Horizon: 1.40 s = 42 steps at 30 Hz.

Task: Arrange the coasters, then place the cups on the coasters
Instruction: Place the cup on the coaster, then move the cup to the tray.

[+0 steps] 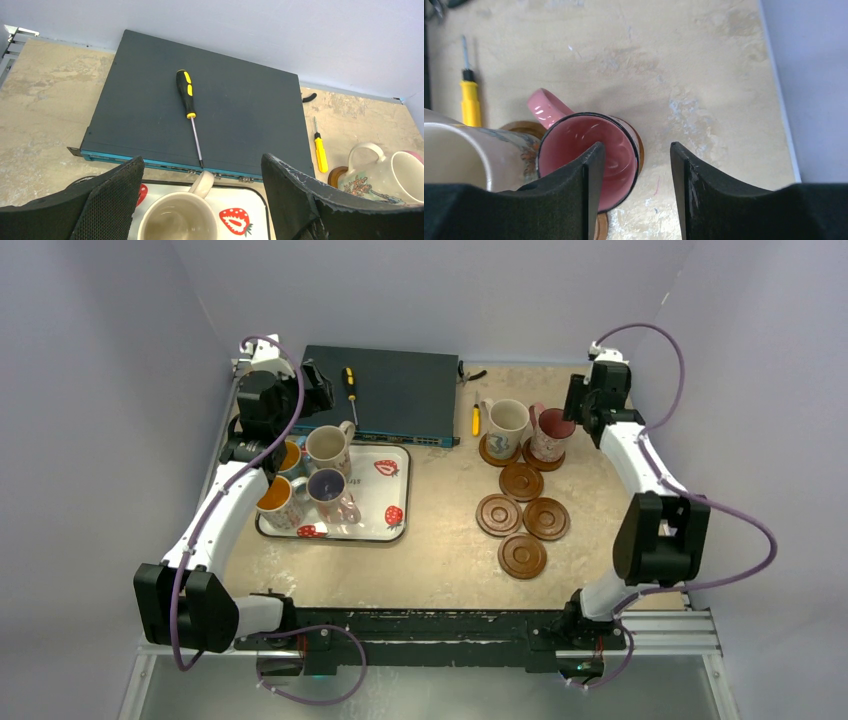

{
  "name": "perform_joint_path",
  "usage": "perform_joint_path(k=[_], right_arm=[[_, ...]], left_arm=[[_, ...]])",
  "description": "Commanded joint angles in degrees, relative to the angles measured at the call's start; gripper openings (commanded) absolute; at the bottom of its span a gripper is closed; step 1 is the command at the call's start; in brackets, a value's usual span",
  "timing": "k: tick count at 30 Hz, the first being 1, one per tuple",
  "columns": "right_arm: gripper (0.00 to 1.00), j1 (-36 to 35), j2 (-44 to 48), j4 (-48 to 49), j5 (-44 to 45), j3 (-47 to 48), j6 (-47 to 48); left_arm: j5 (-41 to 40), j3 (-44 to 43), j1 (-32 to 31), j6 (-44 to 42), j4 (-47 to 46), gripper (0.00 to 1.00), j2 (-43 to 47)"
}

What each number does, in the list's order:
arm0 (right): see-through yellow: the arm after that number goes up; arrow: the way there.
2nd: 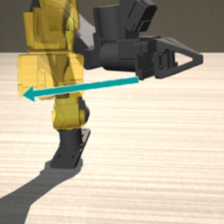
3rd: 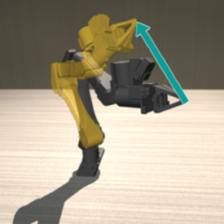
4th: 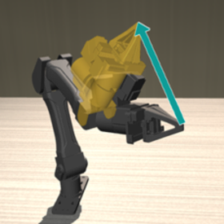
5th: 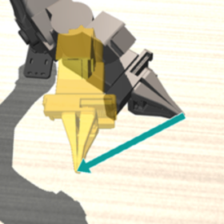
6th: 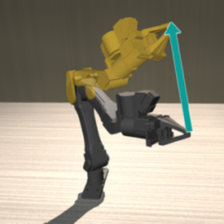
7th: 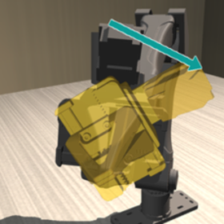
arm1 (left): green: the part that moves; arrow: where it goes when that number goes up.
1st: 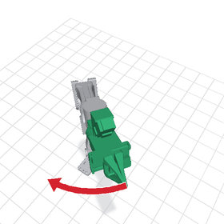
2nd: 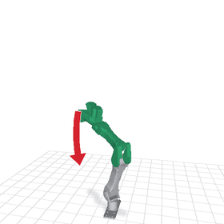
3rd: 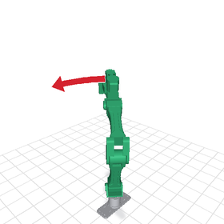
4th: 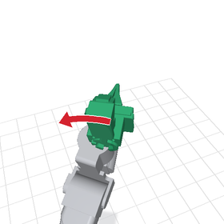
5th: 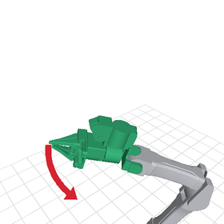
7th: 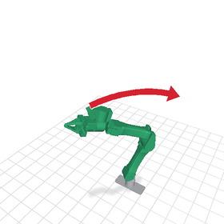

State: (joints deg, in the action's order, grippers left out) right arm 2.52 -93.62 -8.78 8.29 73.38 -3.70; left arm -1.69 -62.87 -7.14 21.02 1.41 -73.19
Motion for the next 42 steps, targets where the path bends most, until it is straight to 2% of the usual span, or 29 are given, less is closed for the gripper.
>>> perform_joint_path(k=[1, 4, 10, 14, 18, 23, 25, 34, 42], right_arm=[[0.54, -0.24, 7.78, 0.43, 3.87, -0.94, -4.94], [0.55, -0.24, 12.98, 0.04, 3.26, -0.91, -6.11], [0.56, -2.01, 19.55, -5.45, -4.59, 3.36, -10.06], [0.56, -9.29, 22.31, -7.07, -3.73, 3.26, -12.56], [0.58, -12.61, 23.34, -6.53, -5.56, 0.72, -14.95], [0.59, -15.39, 24.39, -5.06, -7.07, -3.16, -16.27], [0.59, -15.93, 24.53, -4.94, -7.88, -4.01, -16.42], [0.60, -16.90, 27.11, -5.85, -8.21, -6.61, -16.52], [0.60, -17.02, 27.57, -5.16, -8.21, -8.13, -16.64]], left_arm=[[0.84, -1.31, 0.39, 0.38, -1.53, 0.83, 0.23], [1.43, -1.58, 0.41, 0.08, 0.15, 0.85, -0.11], [4.68, -2.47, 0.35, -0.34, 2.20, 0.88, -1.79], [6.79, -2.69, 0.39, -1.33, 5.09, 0.89, -3.47], [6.01, -3.13, 0.76, -5.23, 10.09, 0.91, -4.44], [6.03, -1.89, 2.84, -8.71, 11.34, 0.90, -4.51], [8.34, -2.89, 3.54, -10.23, 12.48, 0.89, -5.92], [15.94, -6.49, 7.05, -14.07, 17.75, 0.71, -11.42], [15.95, -7.99, 7.05, -14.75, 20.27, 0.63, -14.75]])
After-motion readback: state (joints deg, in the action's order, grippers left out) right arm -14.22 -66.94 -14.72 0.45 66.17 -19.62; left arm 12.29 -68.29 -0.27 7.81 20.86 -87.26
